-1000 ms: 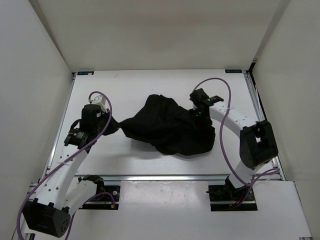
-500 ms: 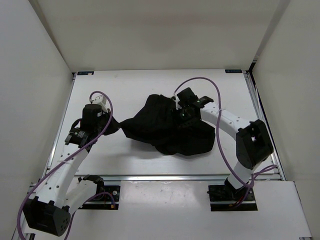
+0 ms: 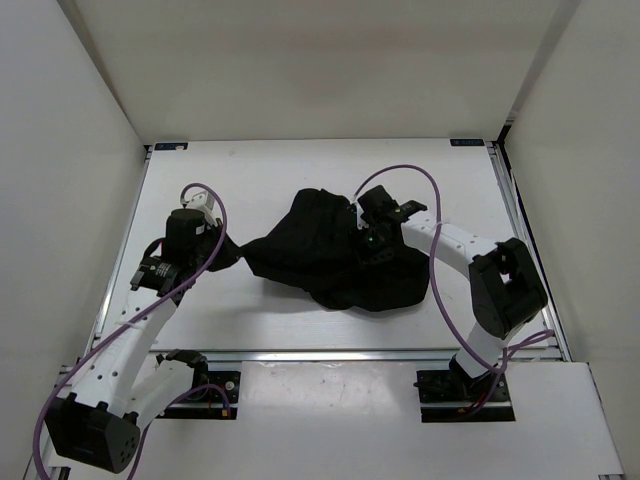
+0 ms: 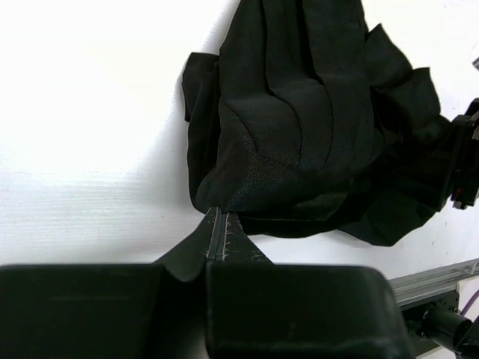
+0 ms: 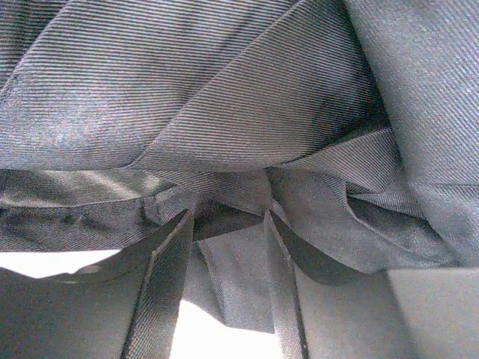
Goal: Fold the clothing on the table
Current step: Flatten the skirt out
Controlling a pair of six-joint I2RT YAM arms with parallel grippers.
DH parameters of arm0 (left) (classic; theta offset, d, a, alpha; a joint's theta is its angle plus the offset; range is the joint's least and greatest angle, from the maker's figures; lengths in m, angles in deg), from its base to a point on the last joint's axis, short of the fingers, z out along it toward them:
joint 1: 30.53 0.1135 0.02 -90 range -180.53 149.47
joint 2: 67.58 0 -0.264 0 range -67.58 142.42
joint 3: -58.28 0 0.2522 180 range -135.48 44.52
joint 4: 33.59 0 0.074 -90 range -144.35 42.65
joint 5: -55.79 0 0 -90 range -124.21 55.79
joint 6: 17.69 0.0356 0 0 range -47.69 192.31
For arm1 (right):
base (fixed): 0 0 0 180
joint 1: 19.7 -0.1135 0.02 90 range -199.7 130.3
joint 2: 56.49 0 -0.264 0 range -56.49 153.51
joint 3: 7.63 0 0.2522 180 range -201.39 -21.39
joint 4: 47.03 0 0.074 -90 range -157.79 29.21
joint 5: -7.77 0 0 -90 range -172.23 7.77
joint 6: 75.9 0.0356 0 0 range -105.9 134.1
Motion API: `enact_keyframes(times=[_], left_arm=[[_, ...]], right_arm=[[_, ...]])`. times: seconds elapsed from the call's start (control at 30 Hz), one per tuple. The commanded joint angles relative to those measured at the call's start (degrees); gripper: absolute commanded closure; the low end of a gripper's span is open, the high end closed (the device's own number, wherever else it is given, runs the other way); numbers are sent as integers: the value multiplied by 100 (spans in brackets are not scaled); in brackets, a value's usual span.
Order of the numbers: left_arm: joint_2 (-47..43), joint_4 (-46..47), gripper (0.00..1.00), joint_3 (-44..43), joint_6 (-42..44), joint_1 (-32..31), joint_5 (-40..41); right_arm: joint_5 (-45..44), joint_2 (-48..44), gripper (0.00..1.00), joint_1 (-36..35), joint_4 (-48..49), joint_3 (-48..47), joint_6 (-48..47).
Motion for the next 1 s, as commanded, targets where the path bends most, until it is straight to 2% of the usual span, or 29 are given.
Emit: enact_keyframes(times=[0.0, 0.27, 0.37, 0.4, 0.47, 0.53, 0.67, 0.77, 0.87, 0.97], left_arm=[[-147, 63, 100, 87, 16, 7, -52], [-156, 89, 100, 87, 7, 24, -61], [-190, 98, 100, 79, -2, 33, -70], [-191, 89, 100, 105, -2, 15, -79], [-165, 80, 100, 123, -19, 24, -79], [-147, 107, 100, 131, -28, 41, -114], [115, 282, 100, -18, 60, 50, -140], [825, 222, 100, -825, 341, -28, 70], [1695, 63, 100, -2011, 675, 111, 123], [2322, -94, 100, -3294, 842, 208, 211]], right_arm=[[-242, -204, 51, 20, -84, 17, -98], [-321, -178, 47, 29, -93, 114, -142], [-41, -204, 49, 20, 126, 264, -72], [143, -205, 52, 81, 257, 368, -20], [494, -126, 67, 161, 468, 413, 147], [689, -73, 100, 266, 636, 527, 261], [207, -414, 100, 397, 690, 186, 52], [-180, -687, 100, 748, 216, -1076, -151], [-522, -916, 100, 1109, -75, -2263, -362], [-883, -1152, 100, 1399, -172, -3056, -520]])
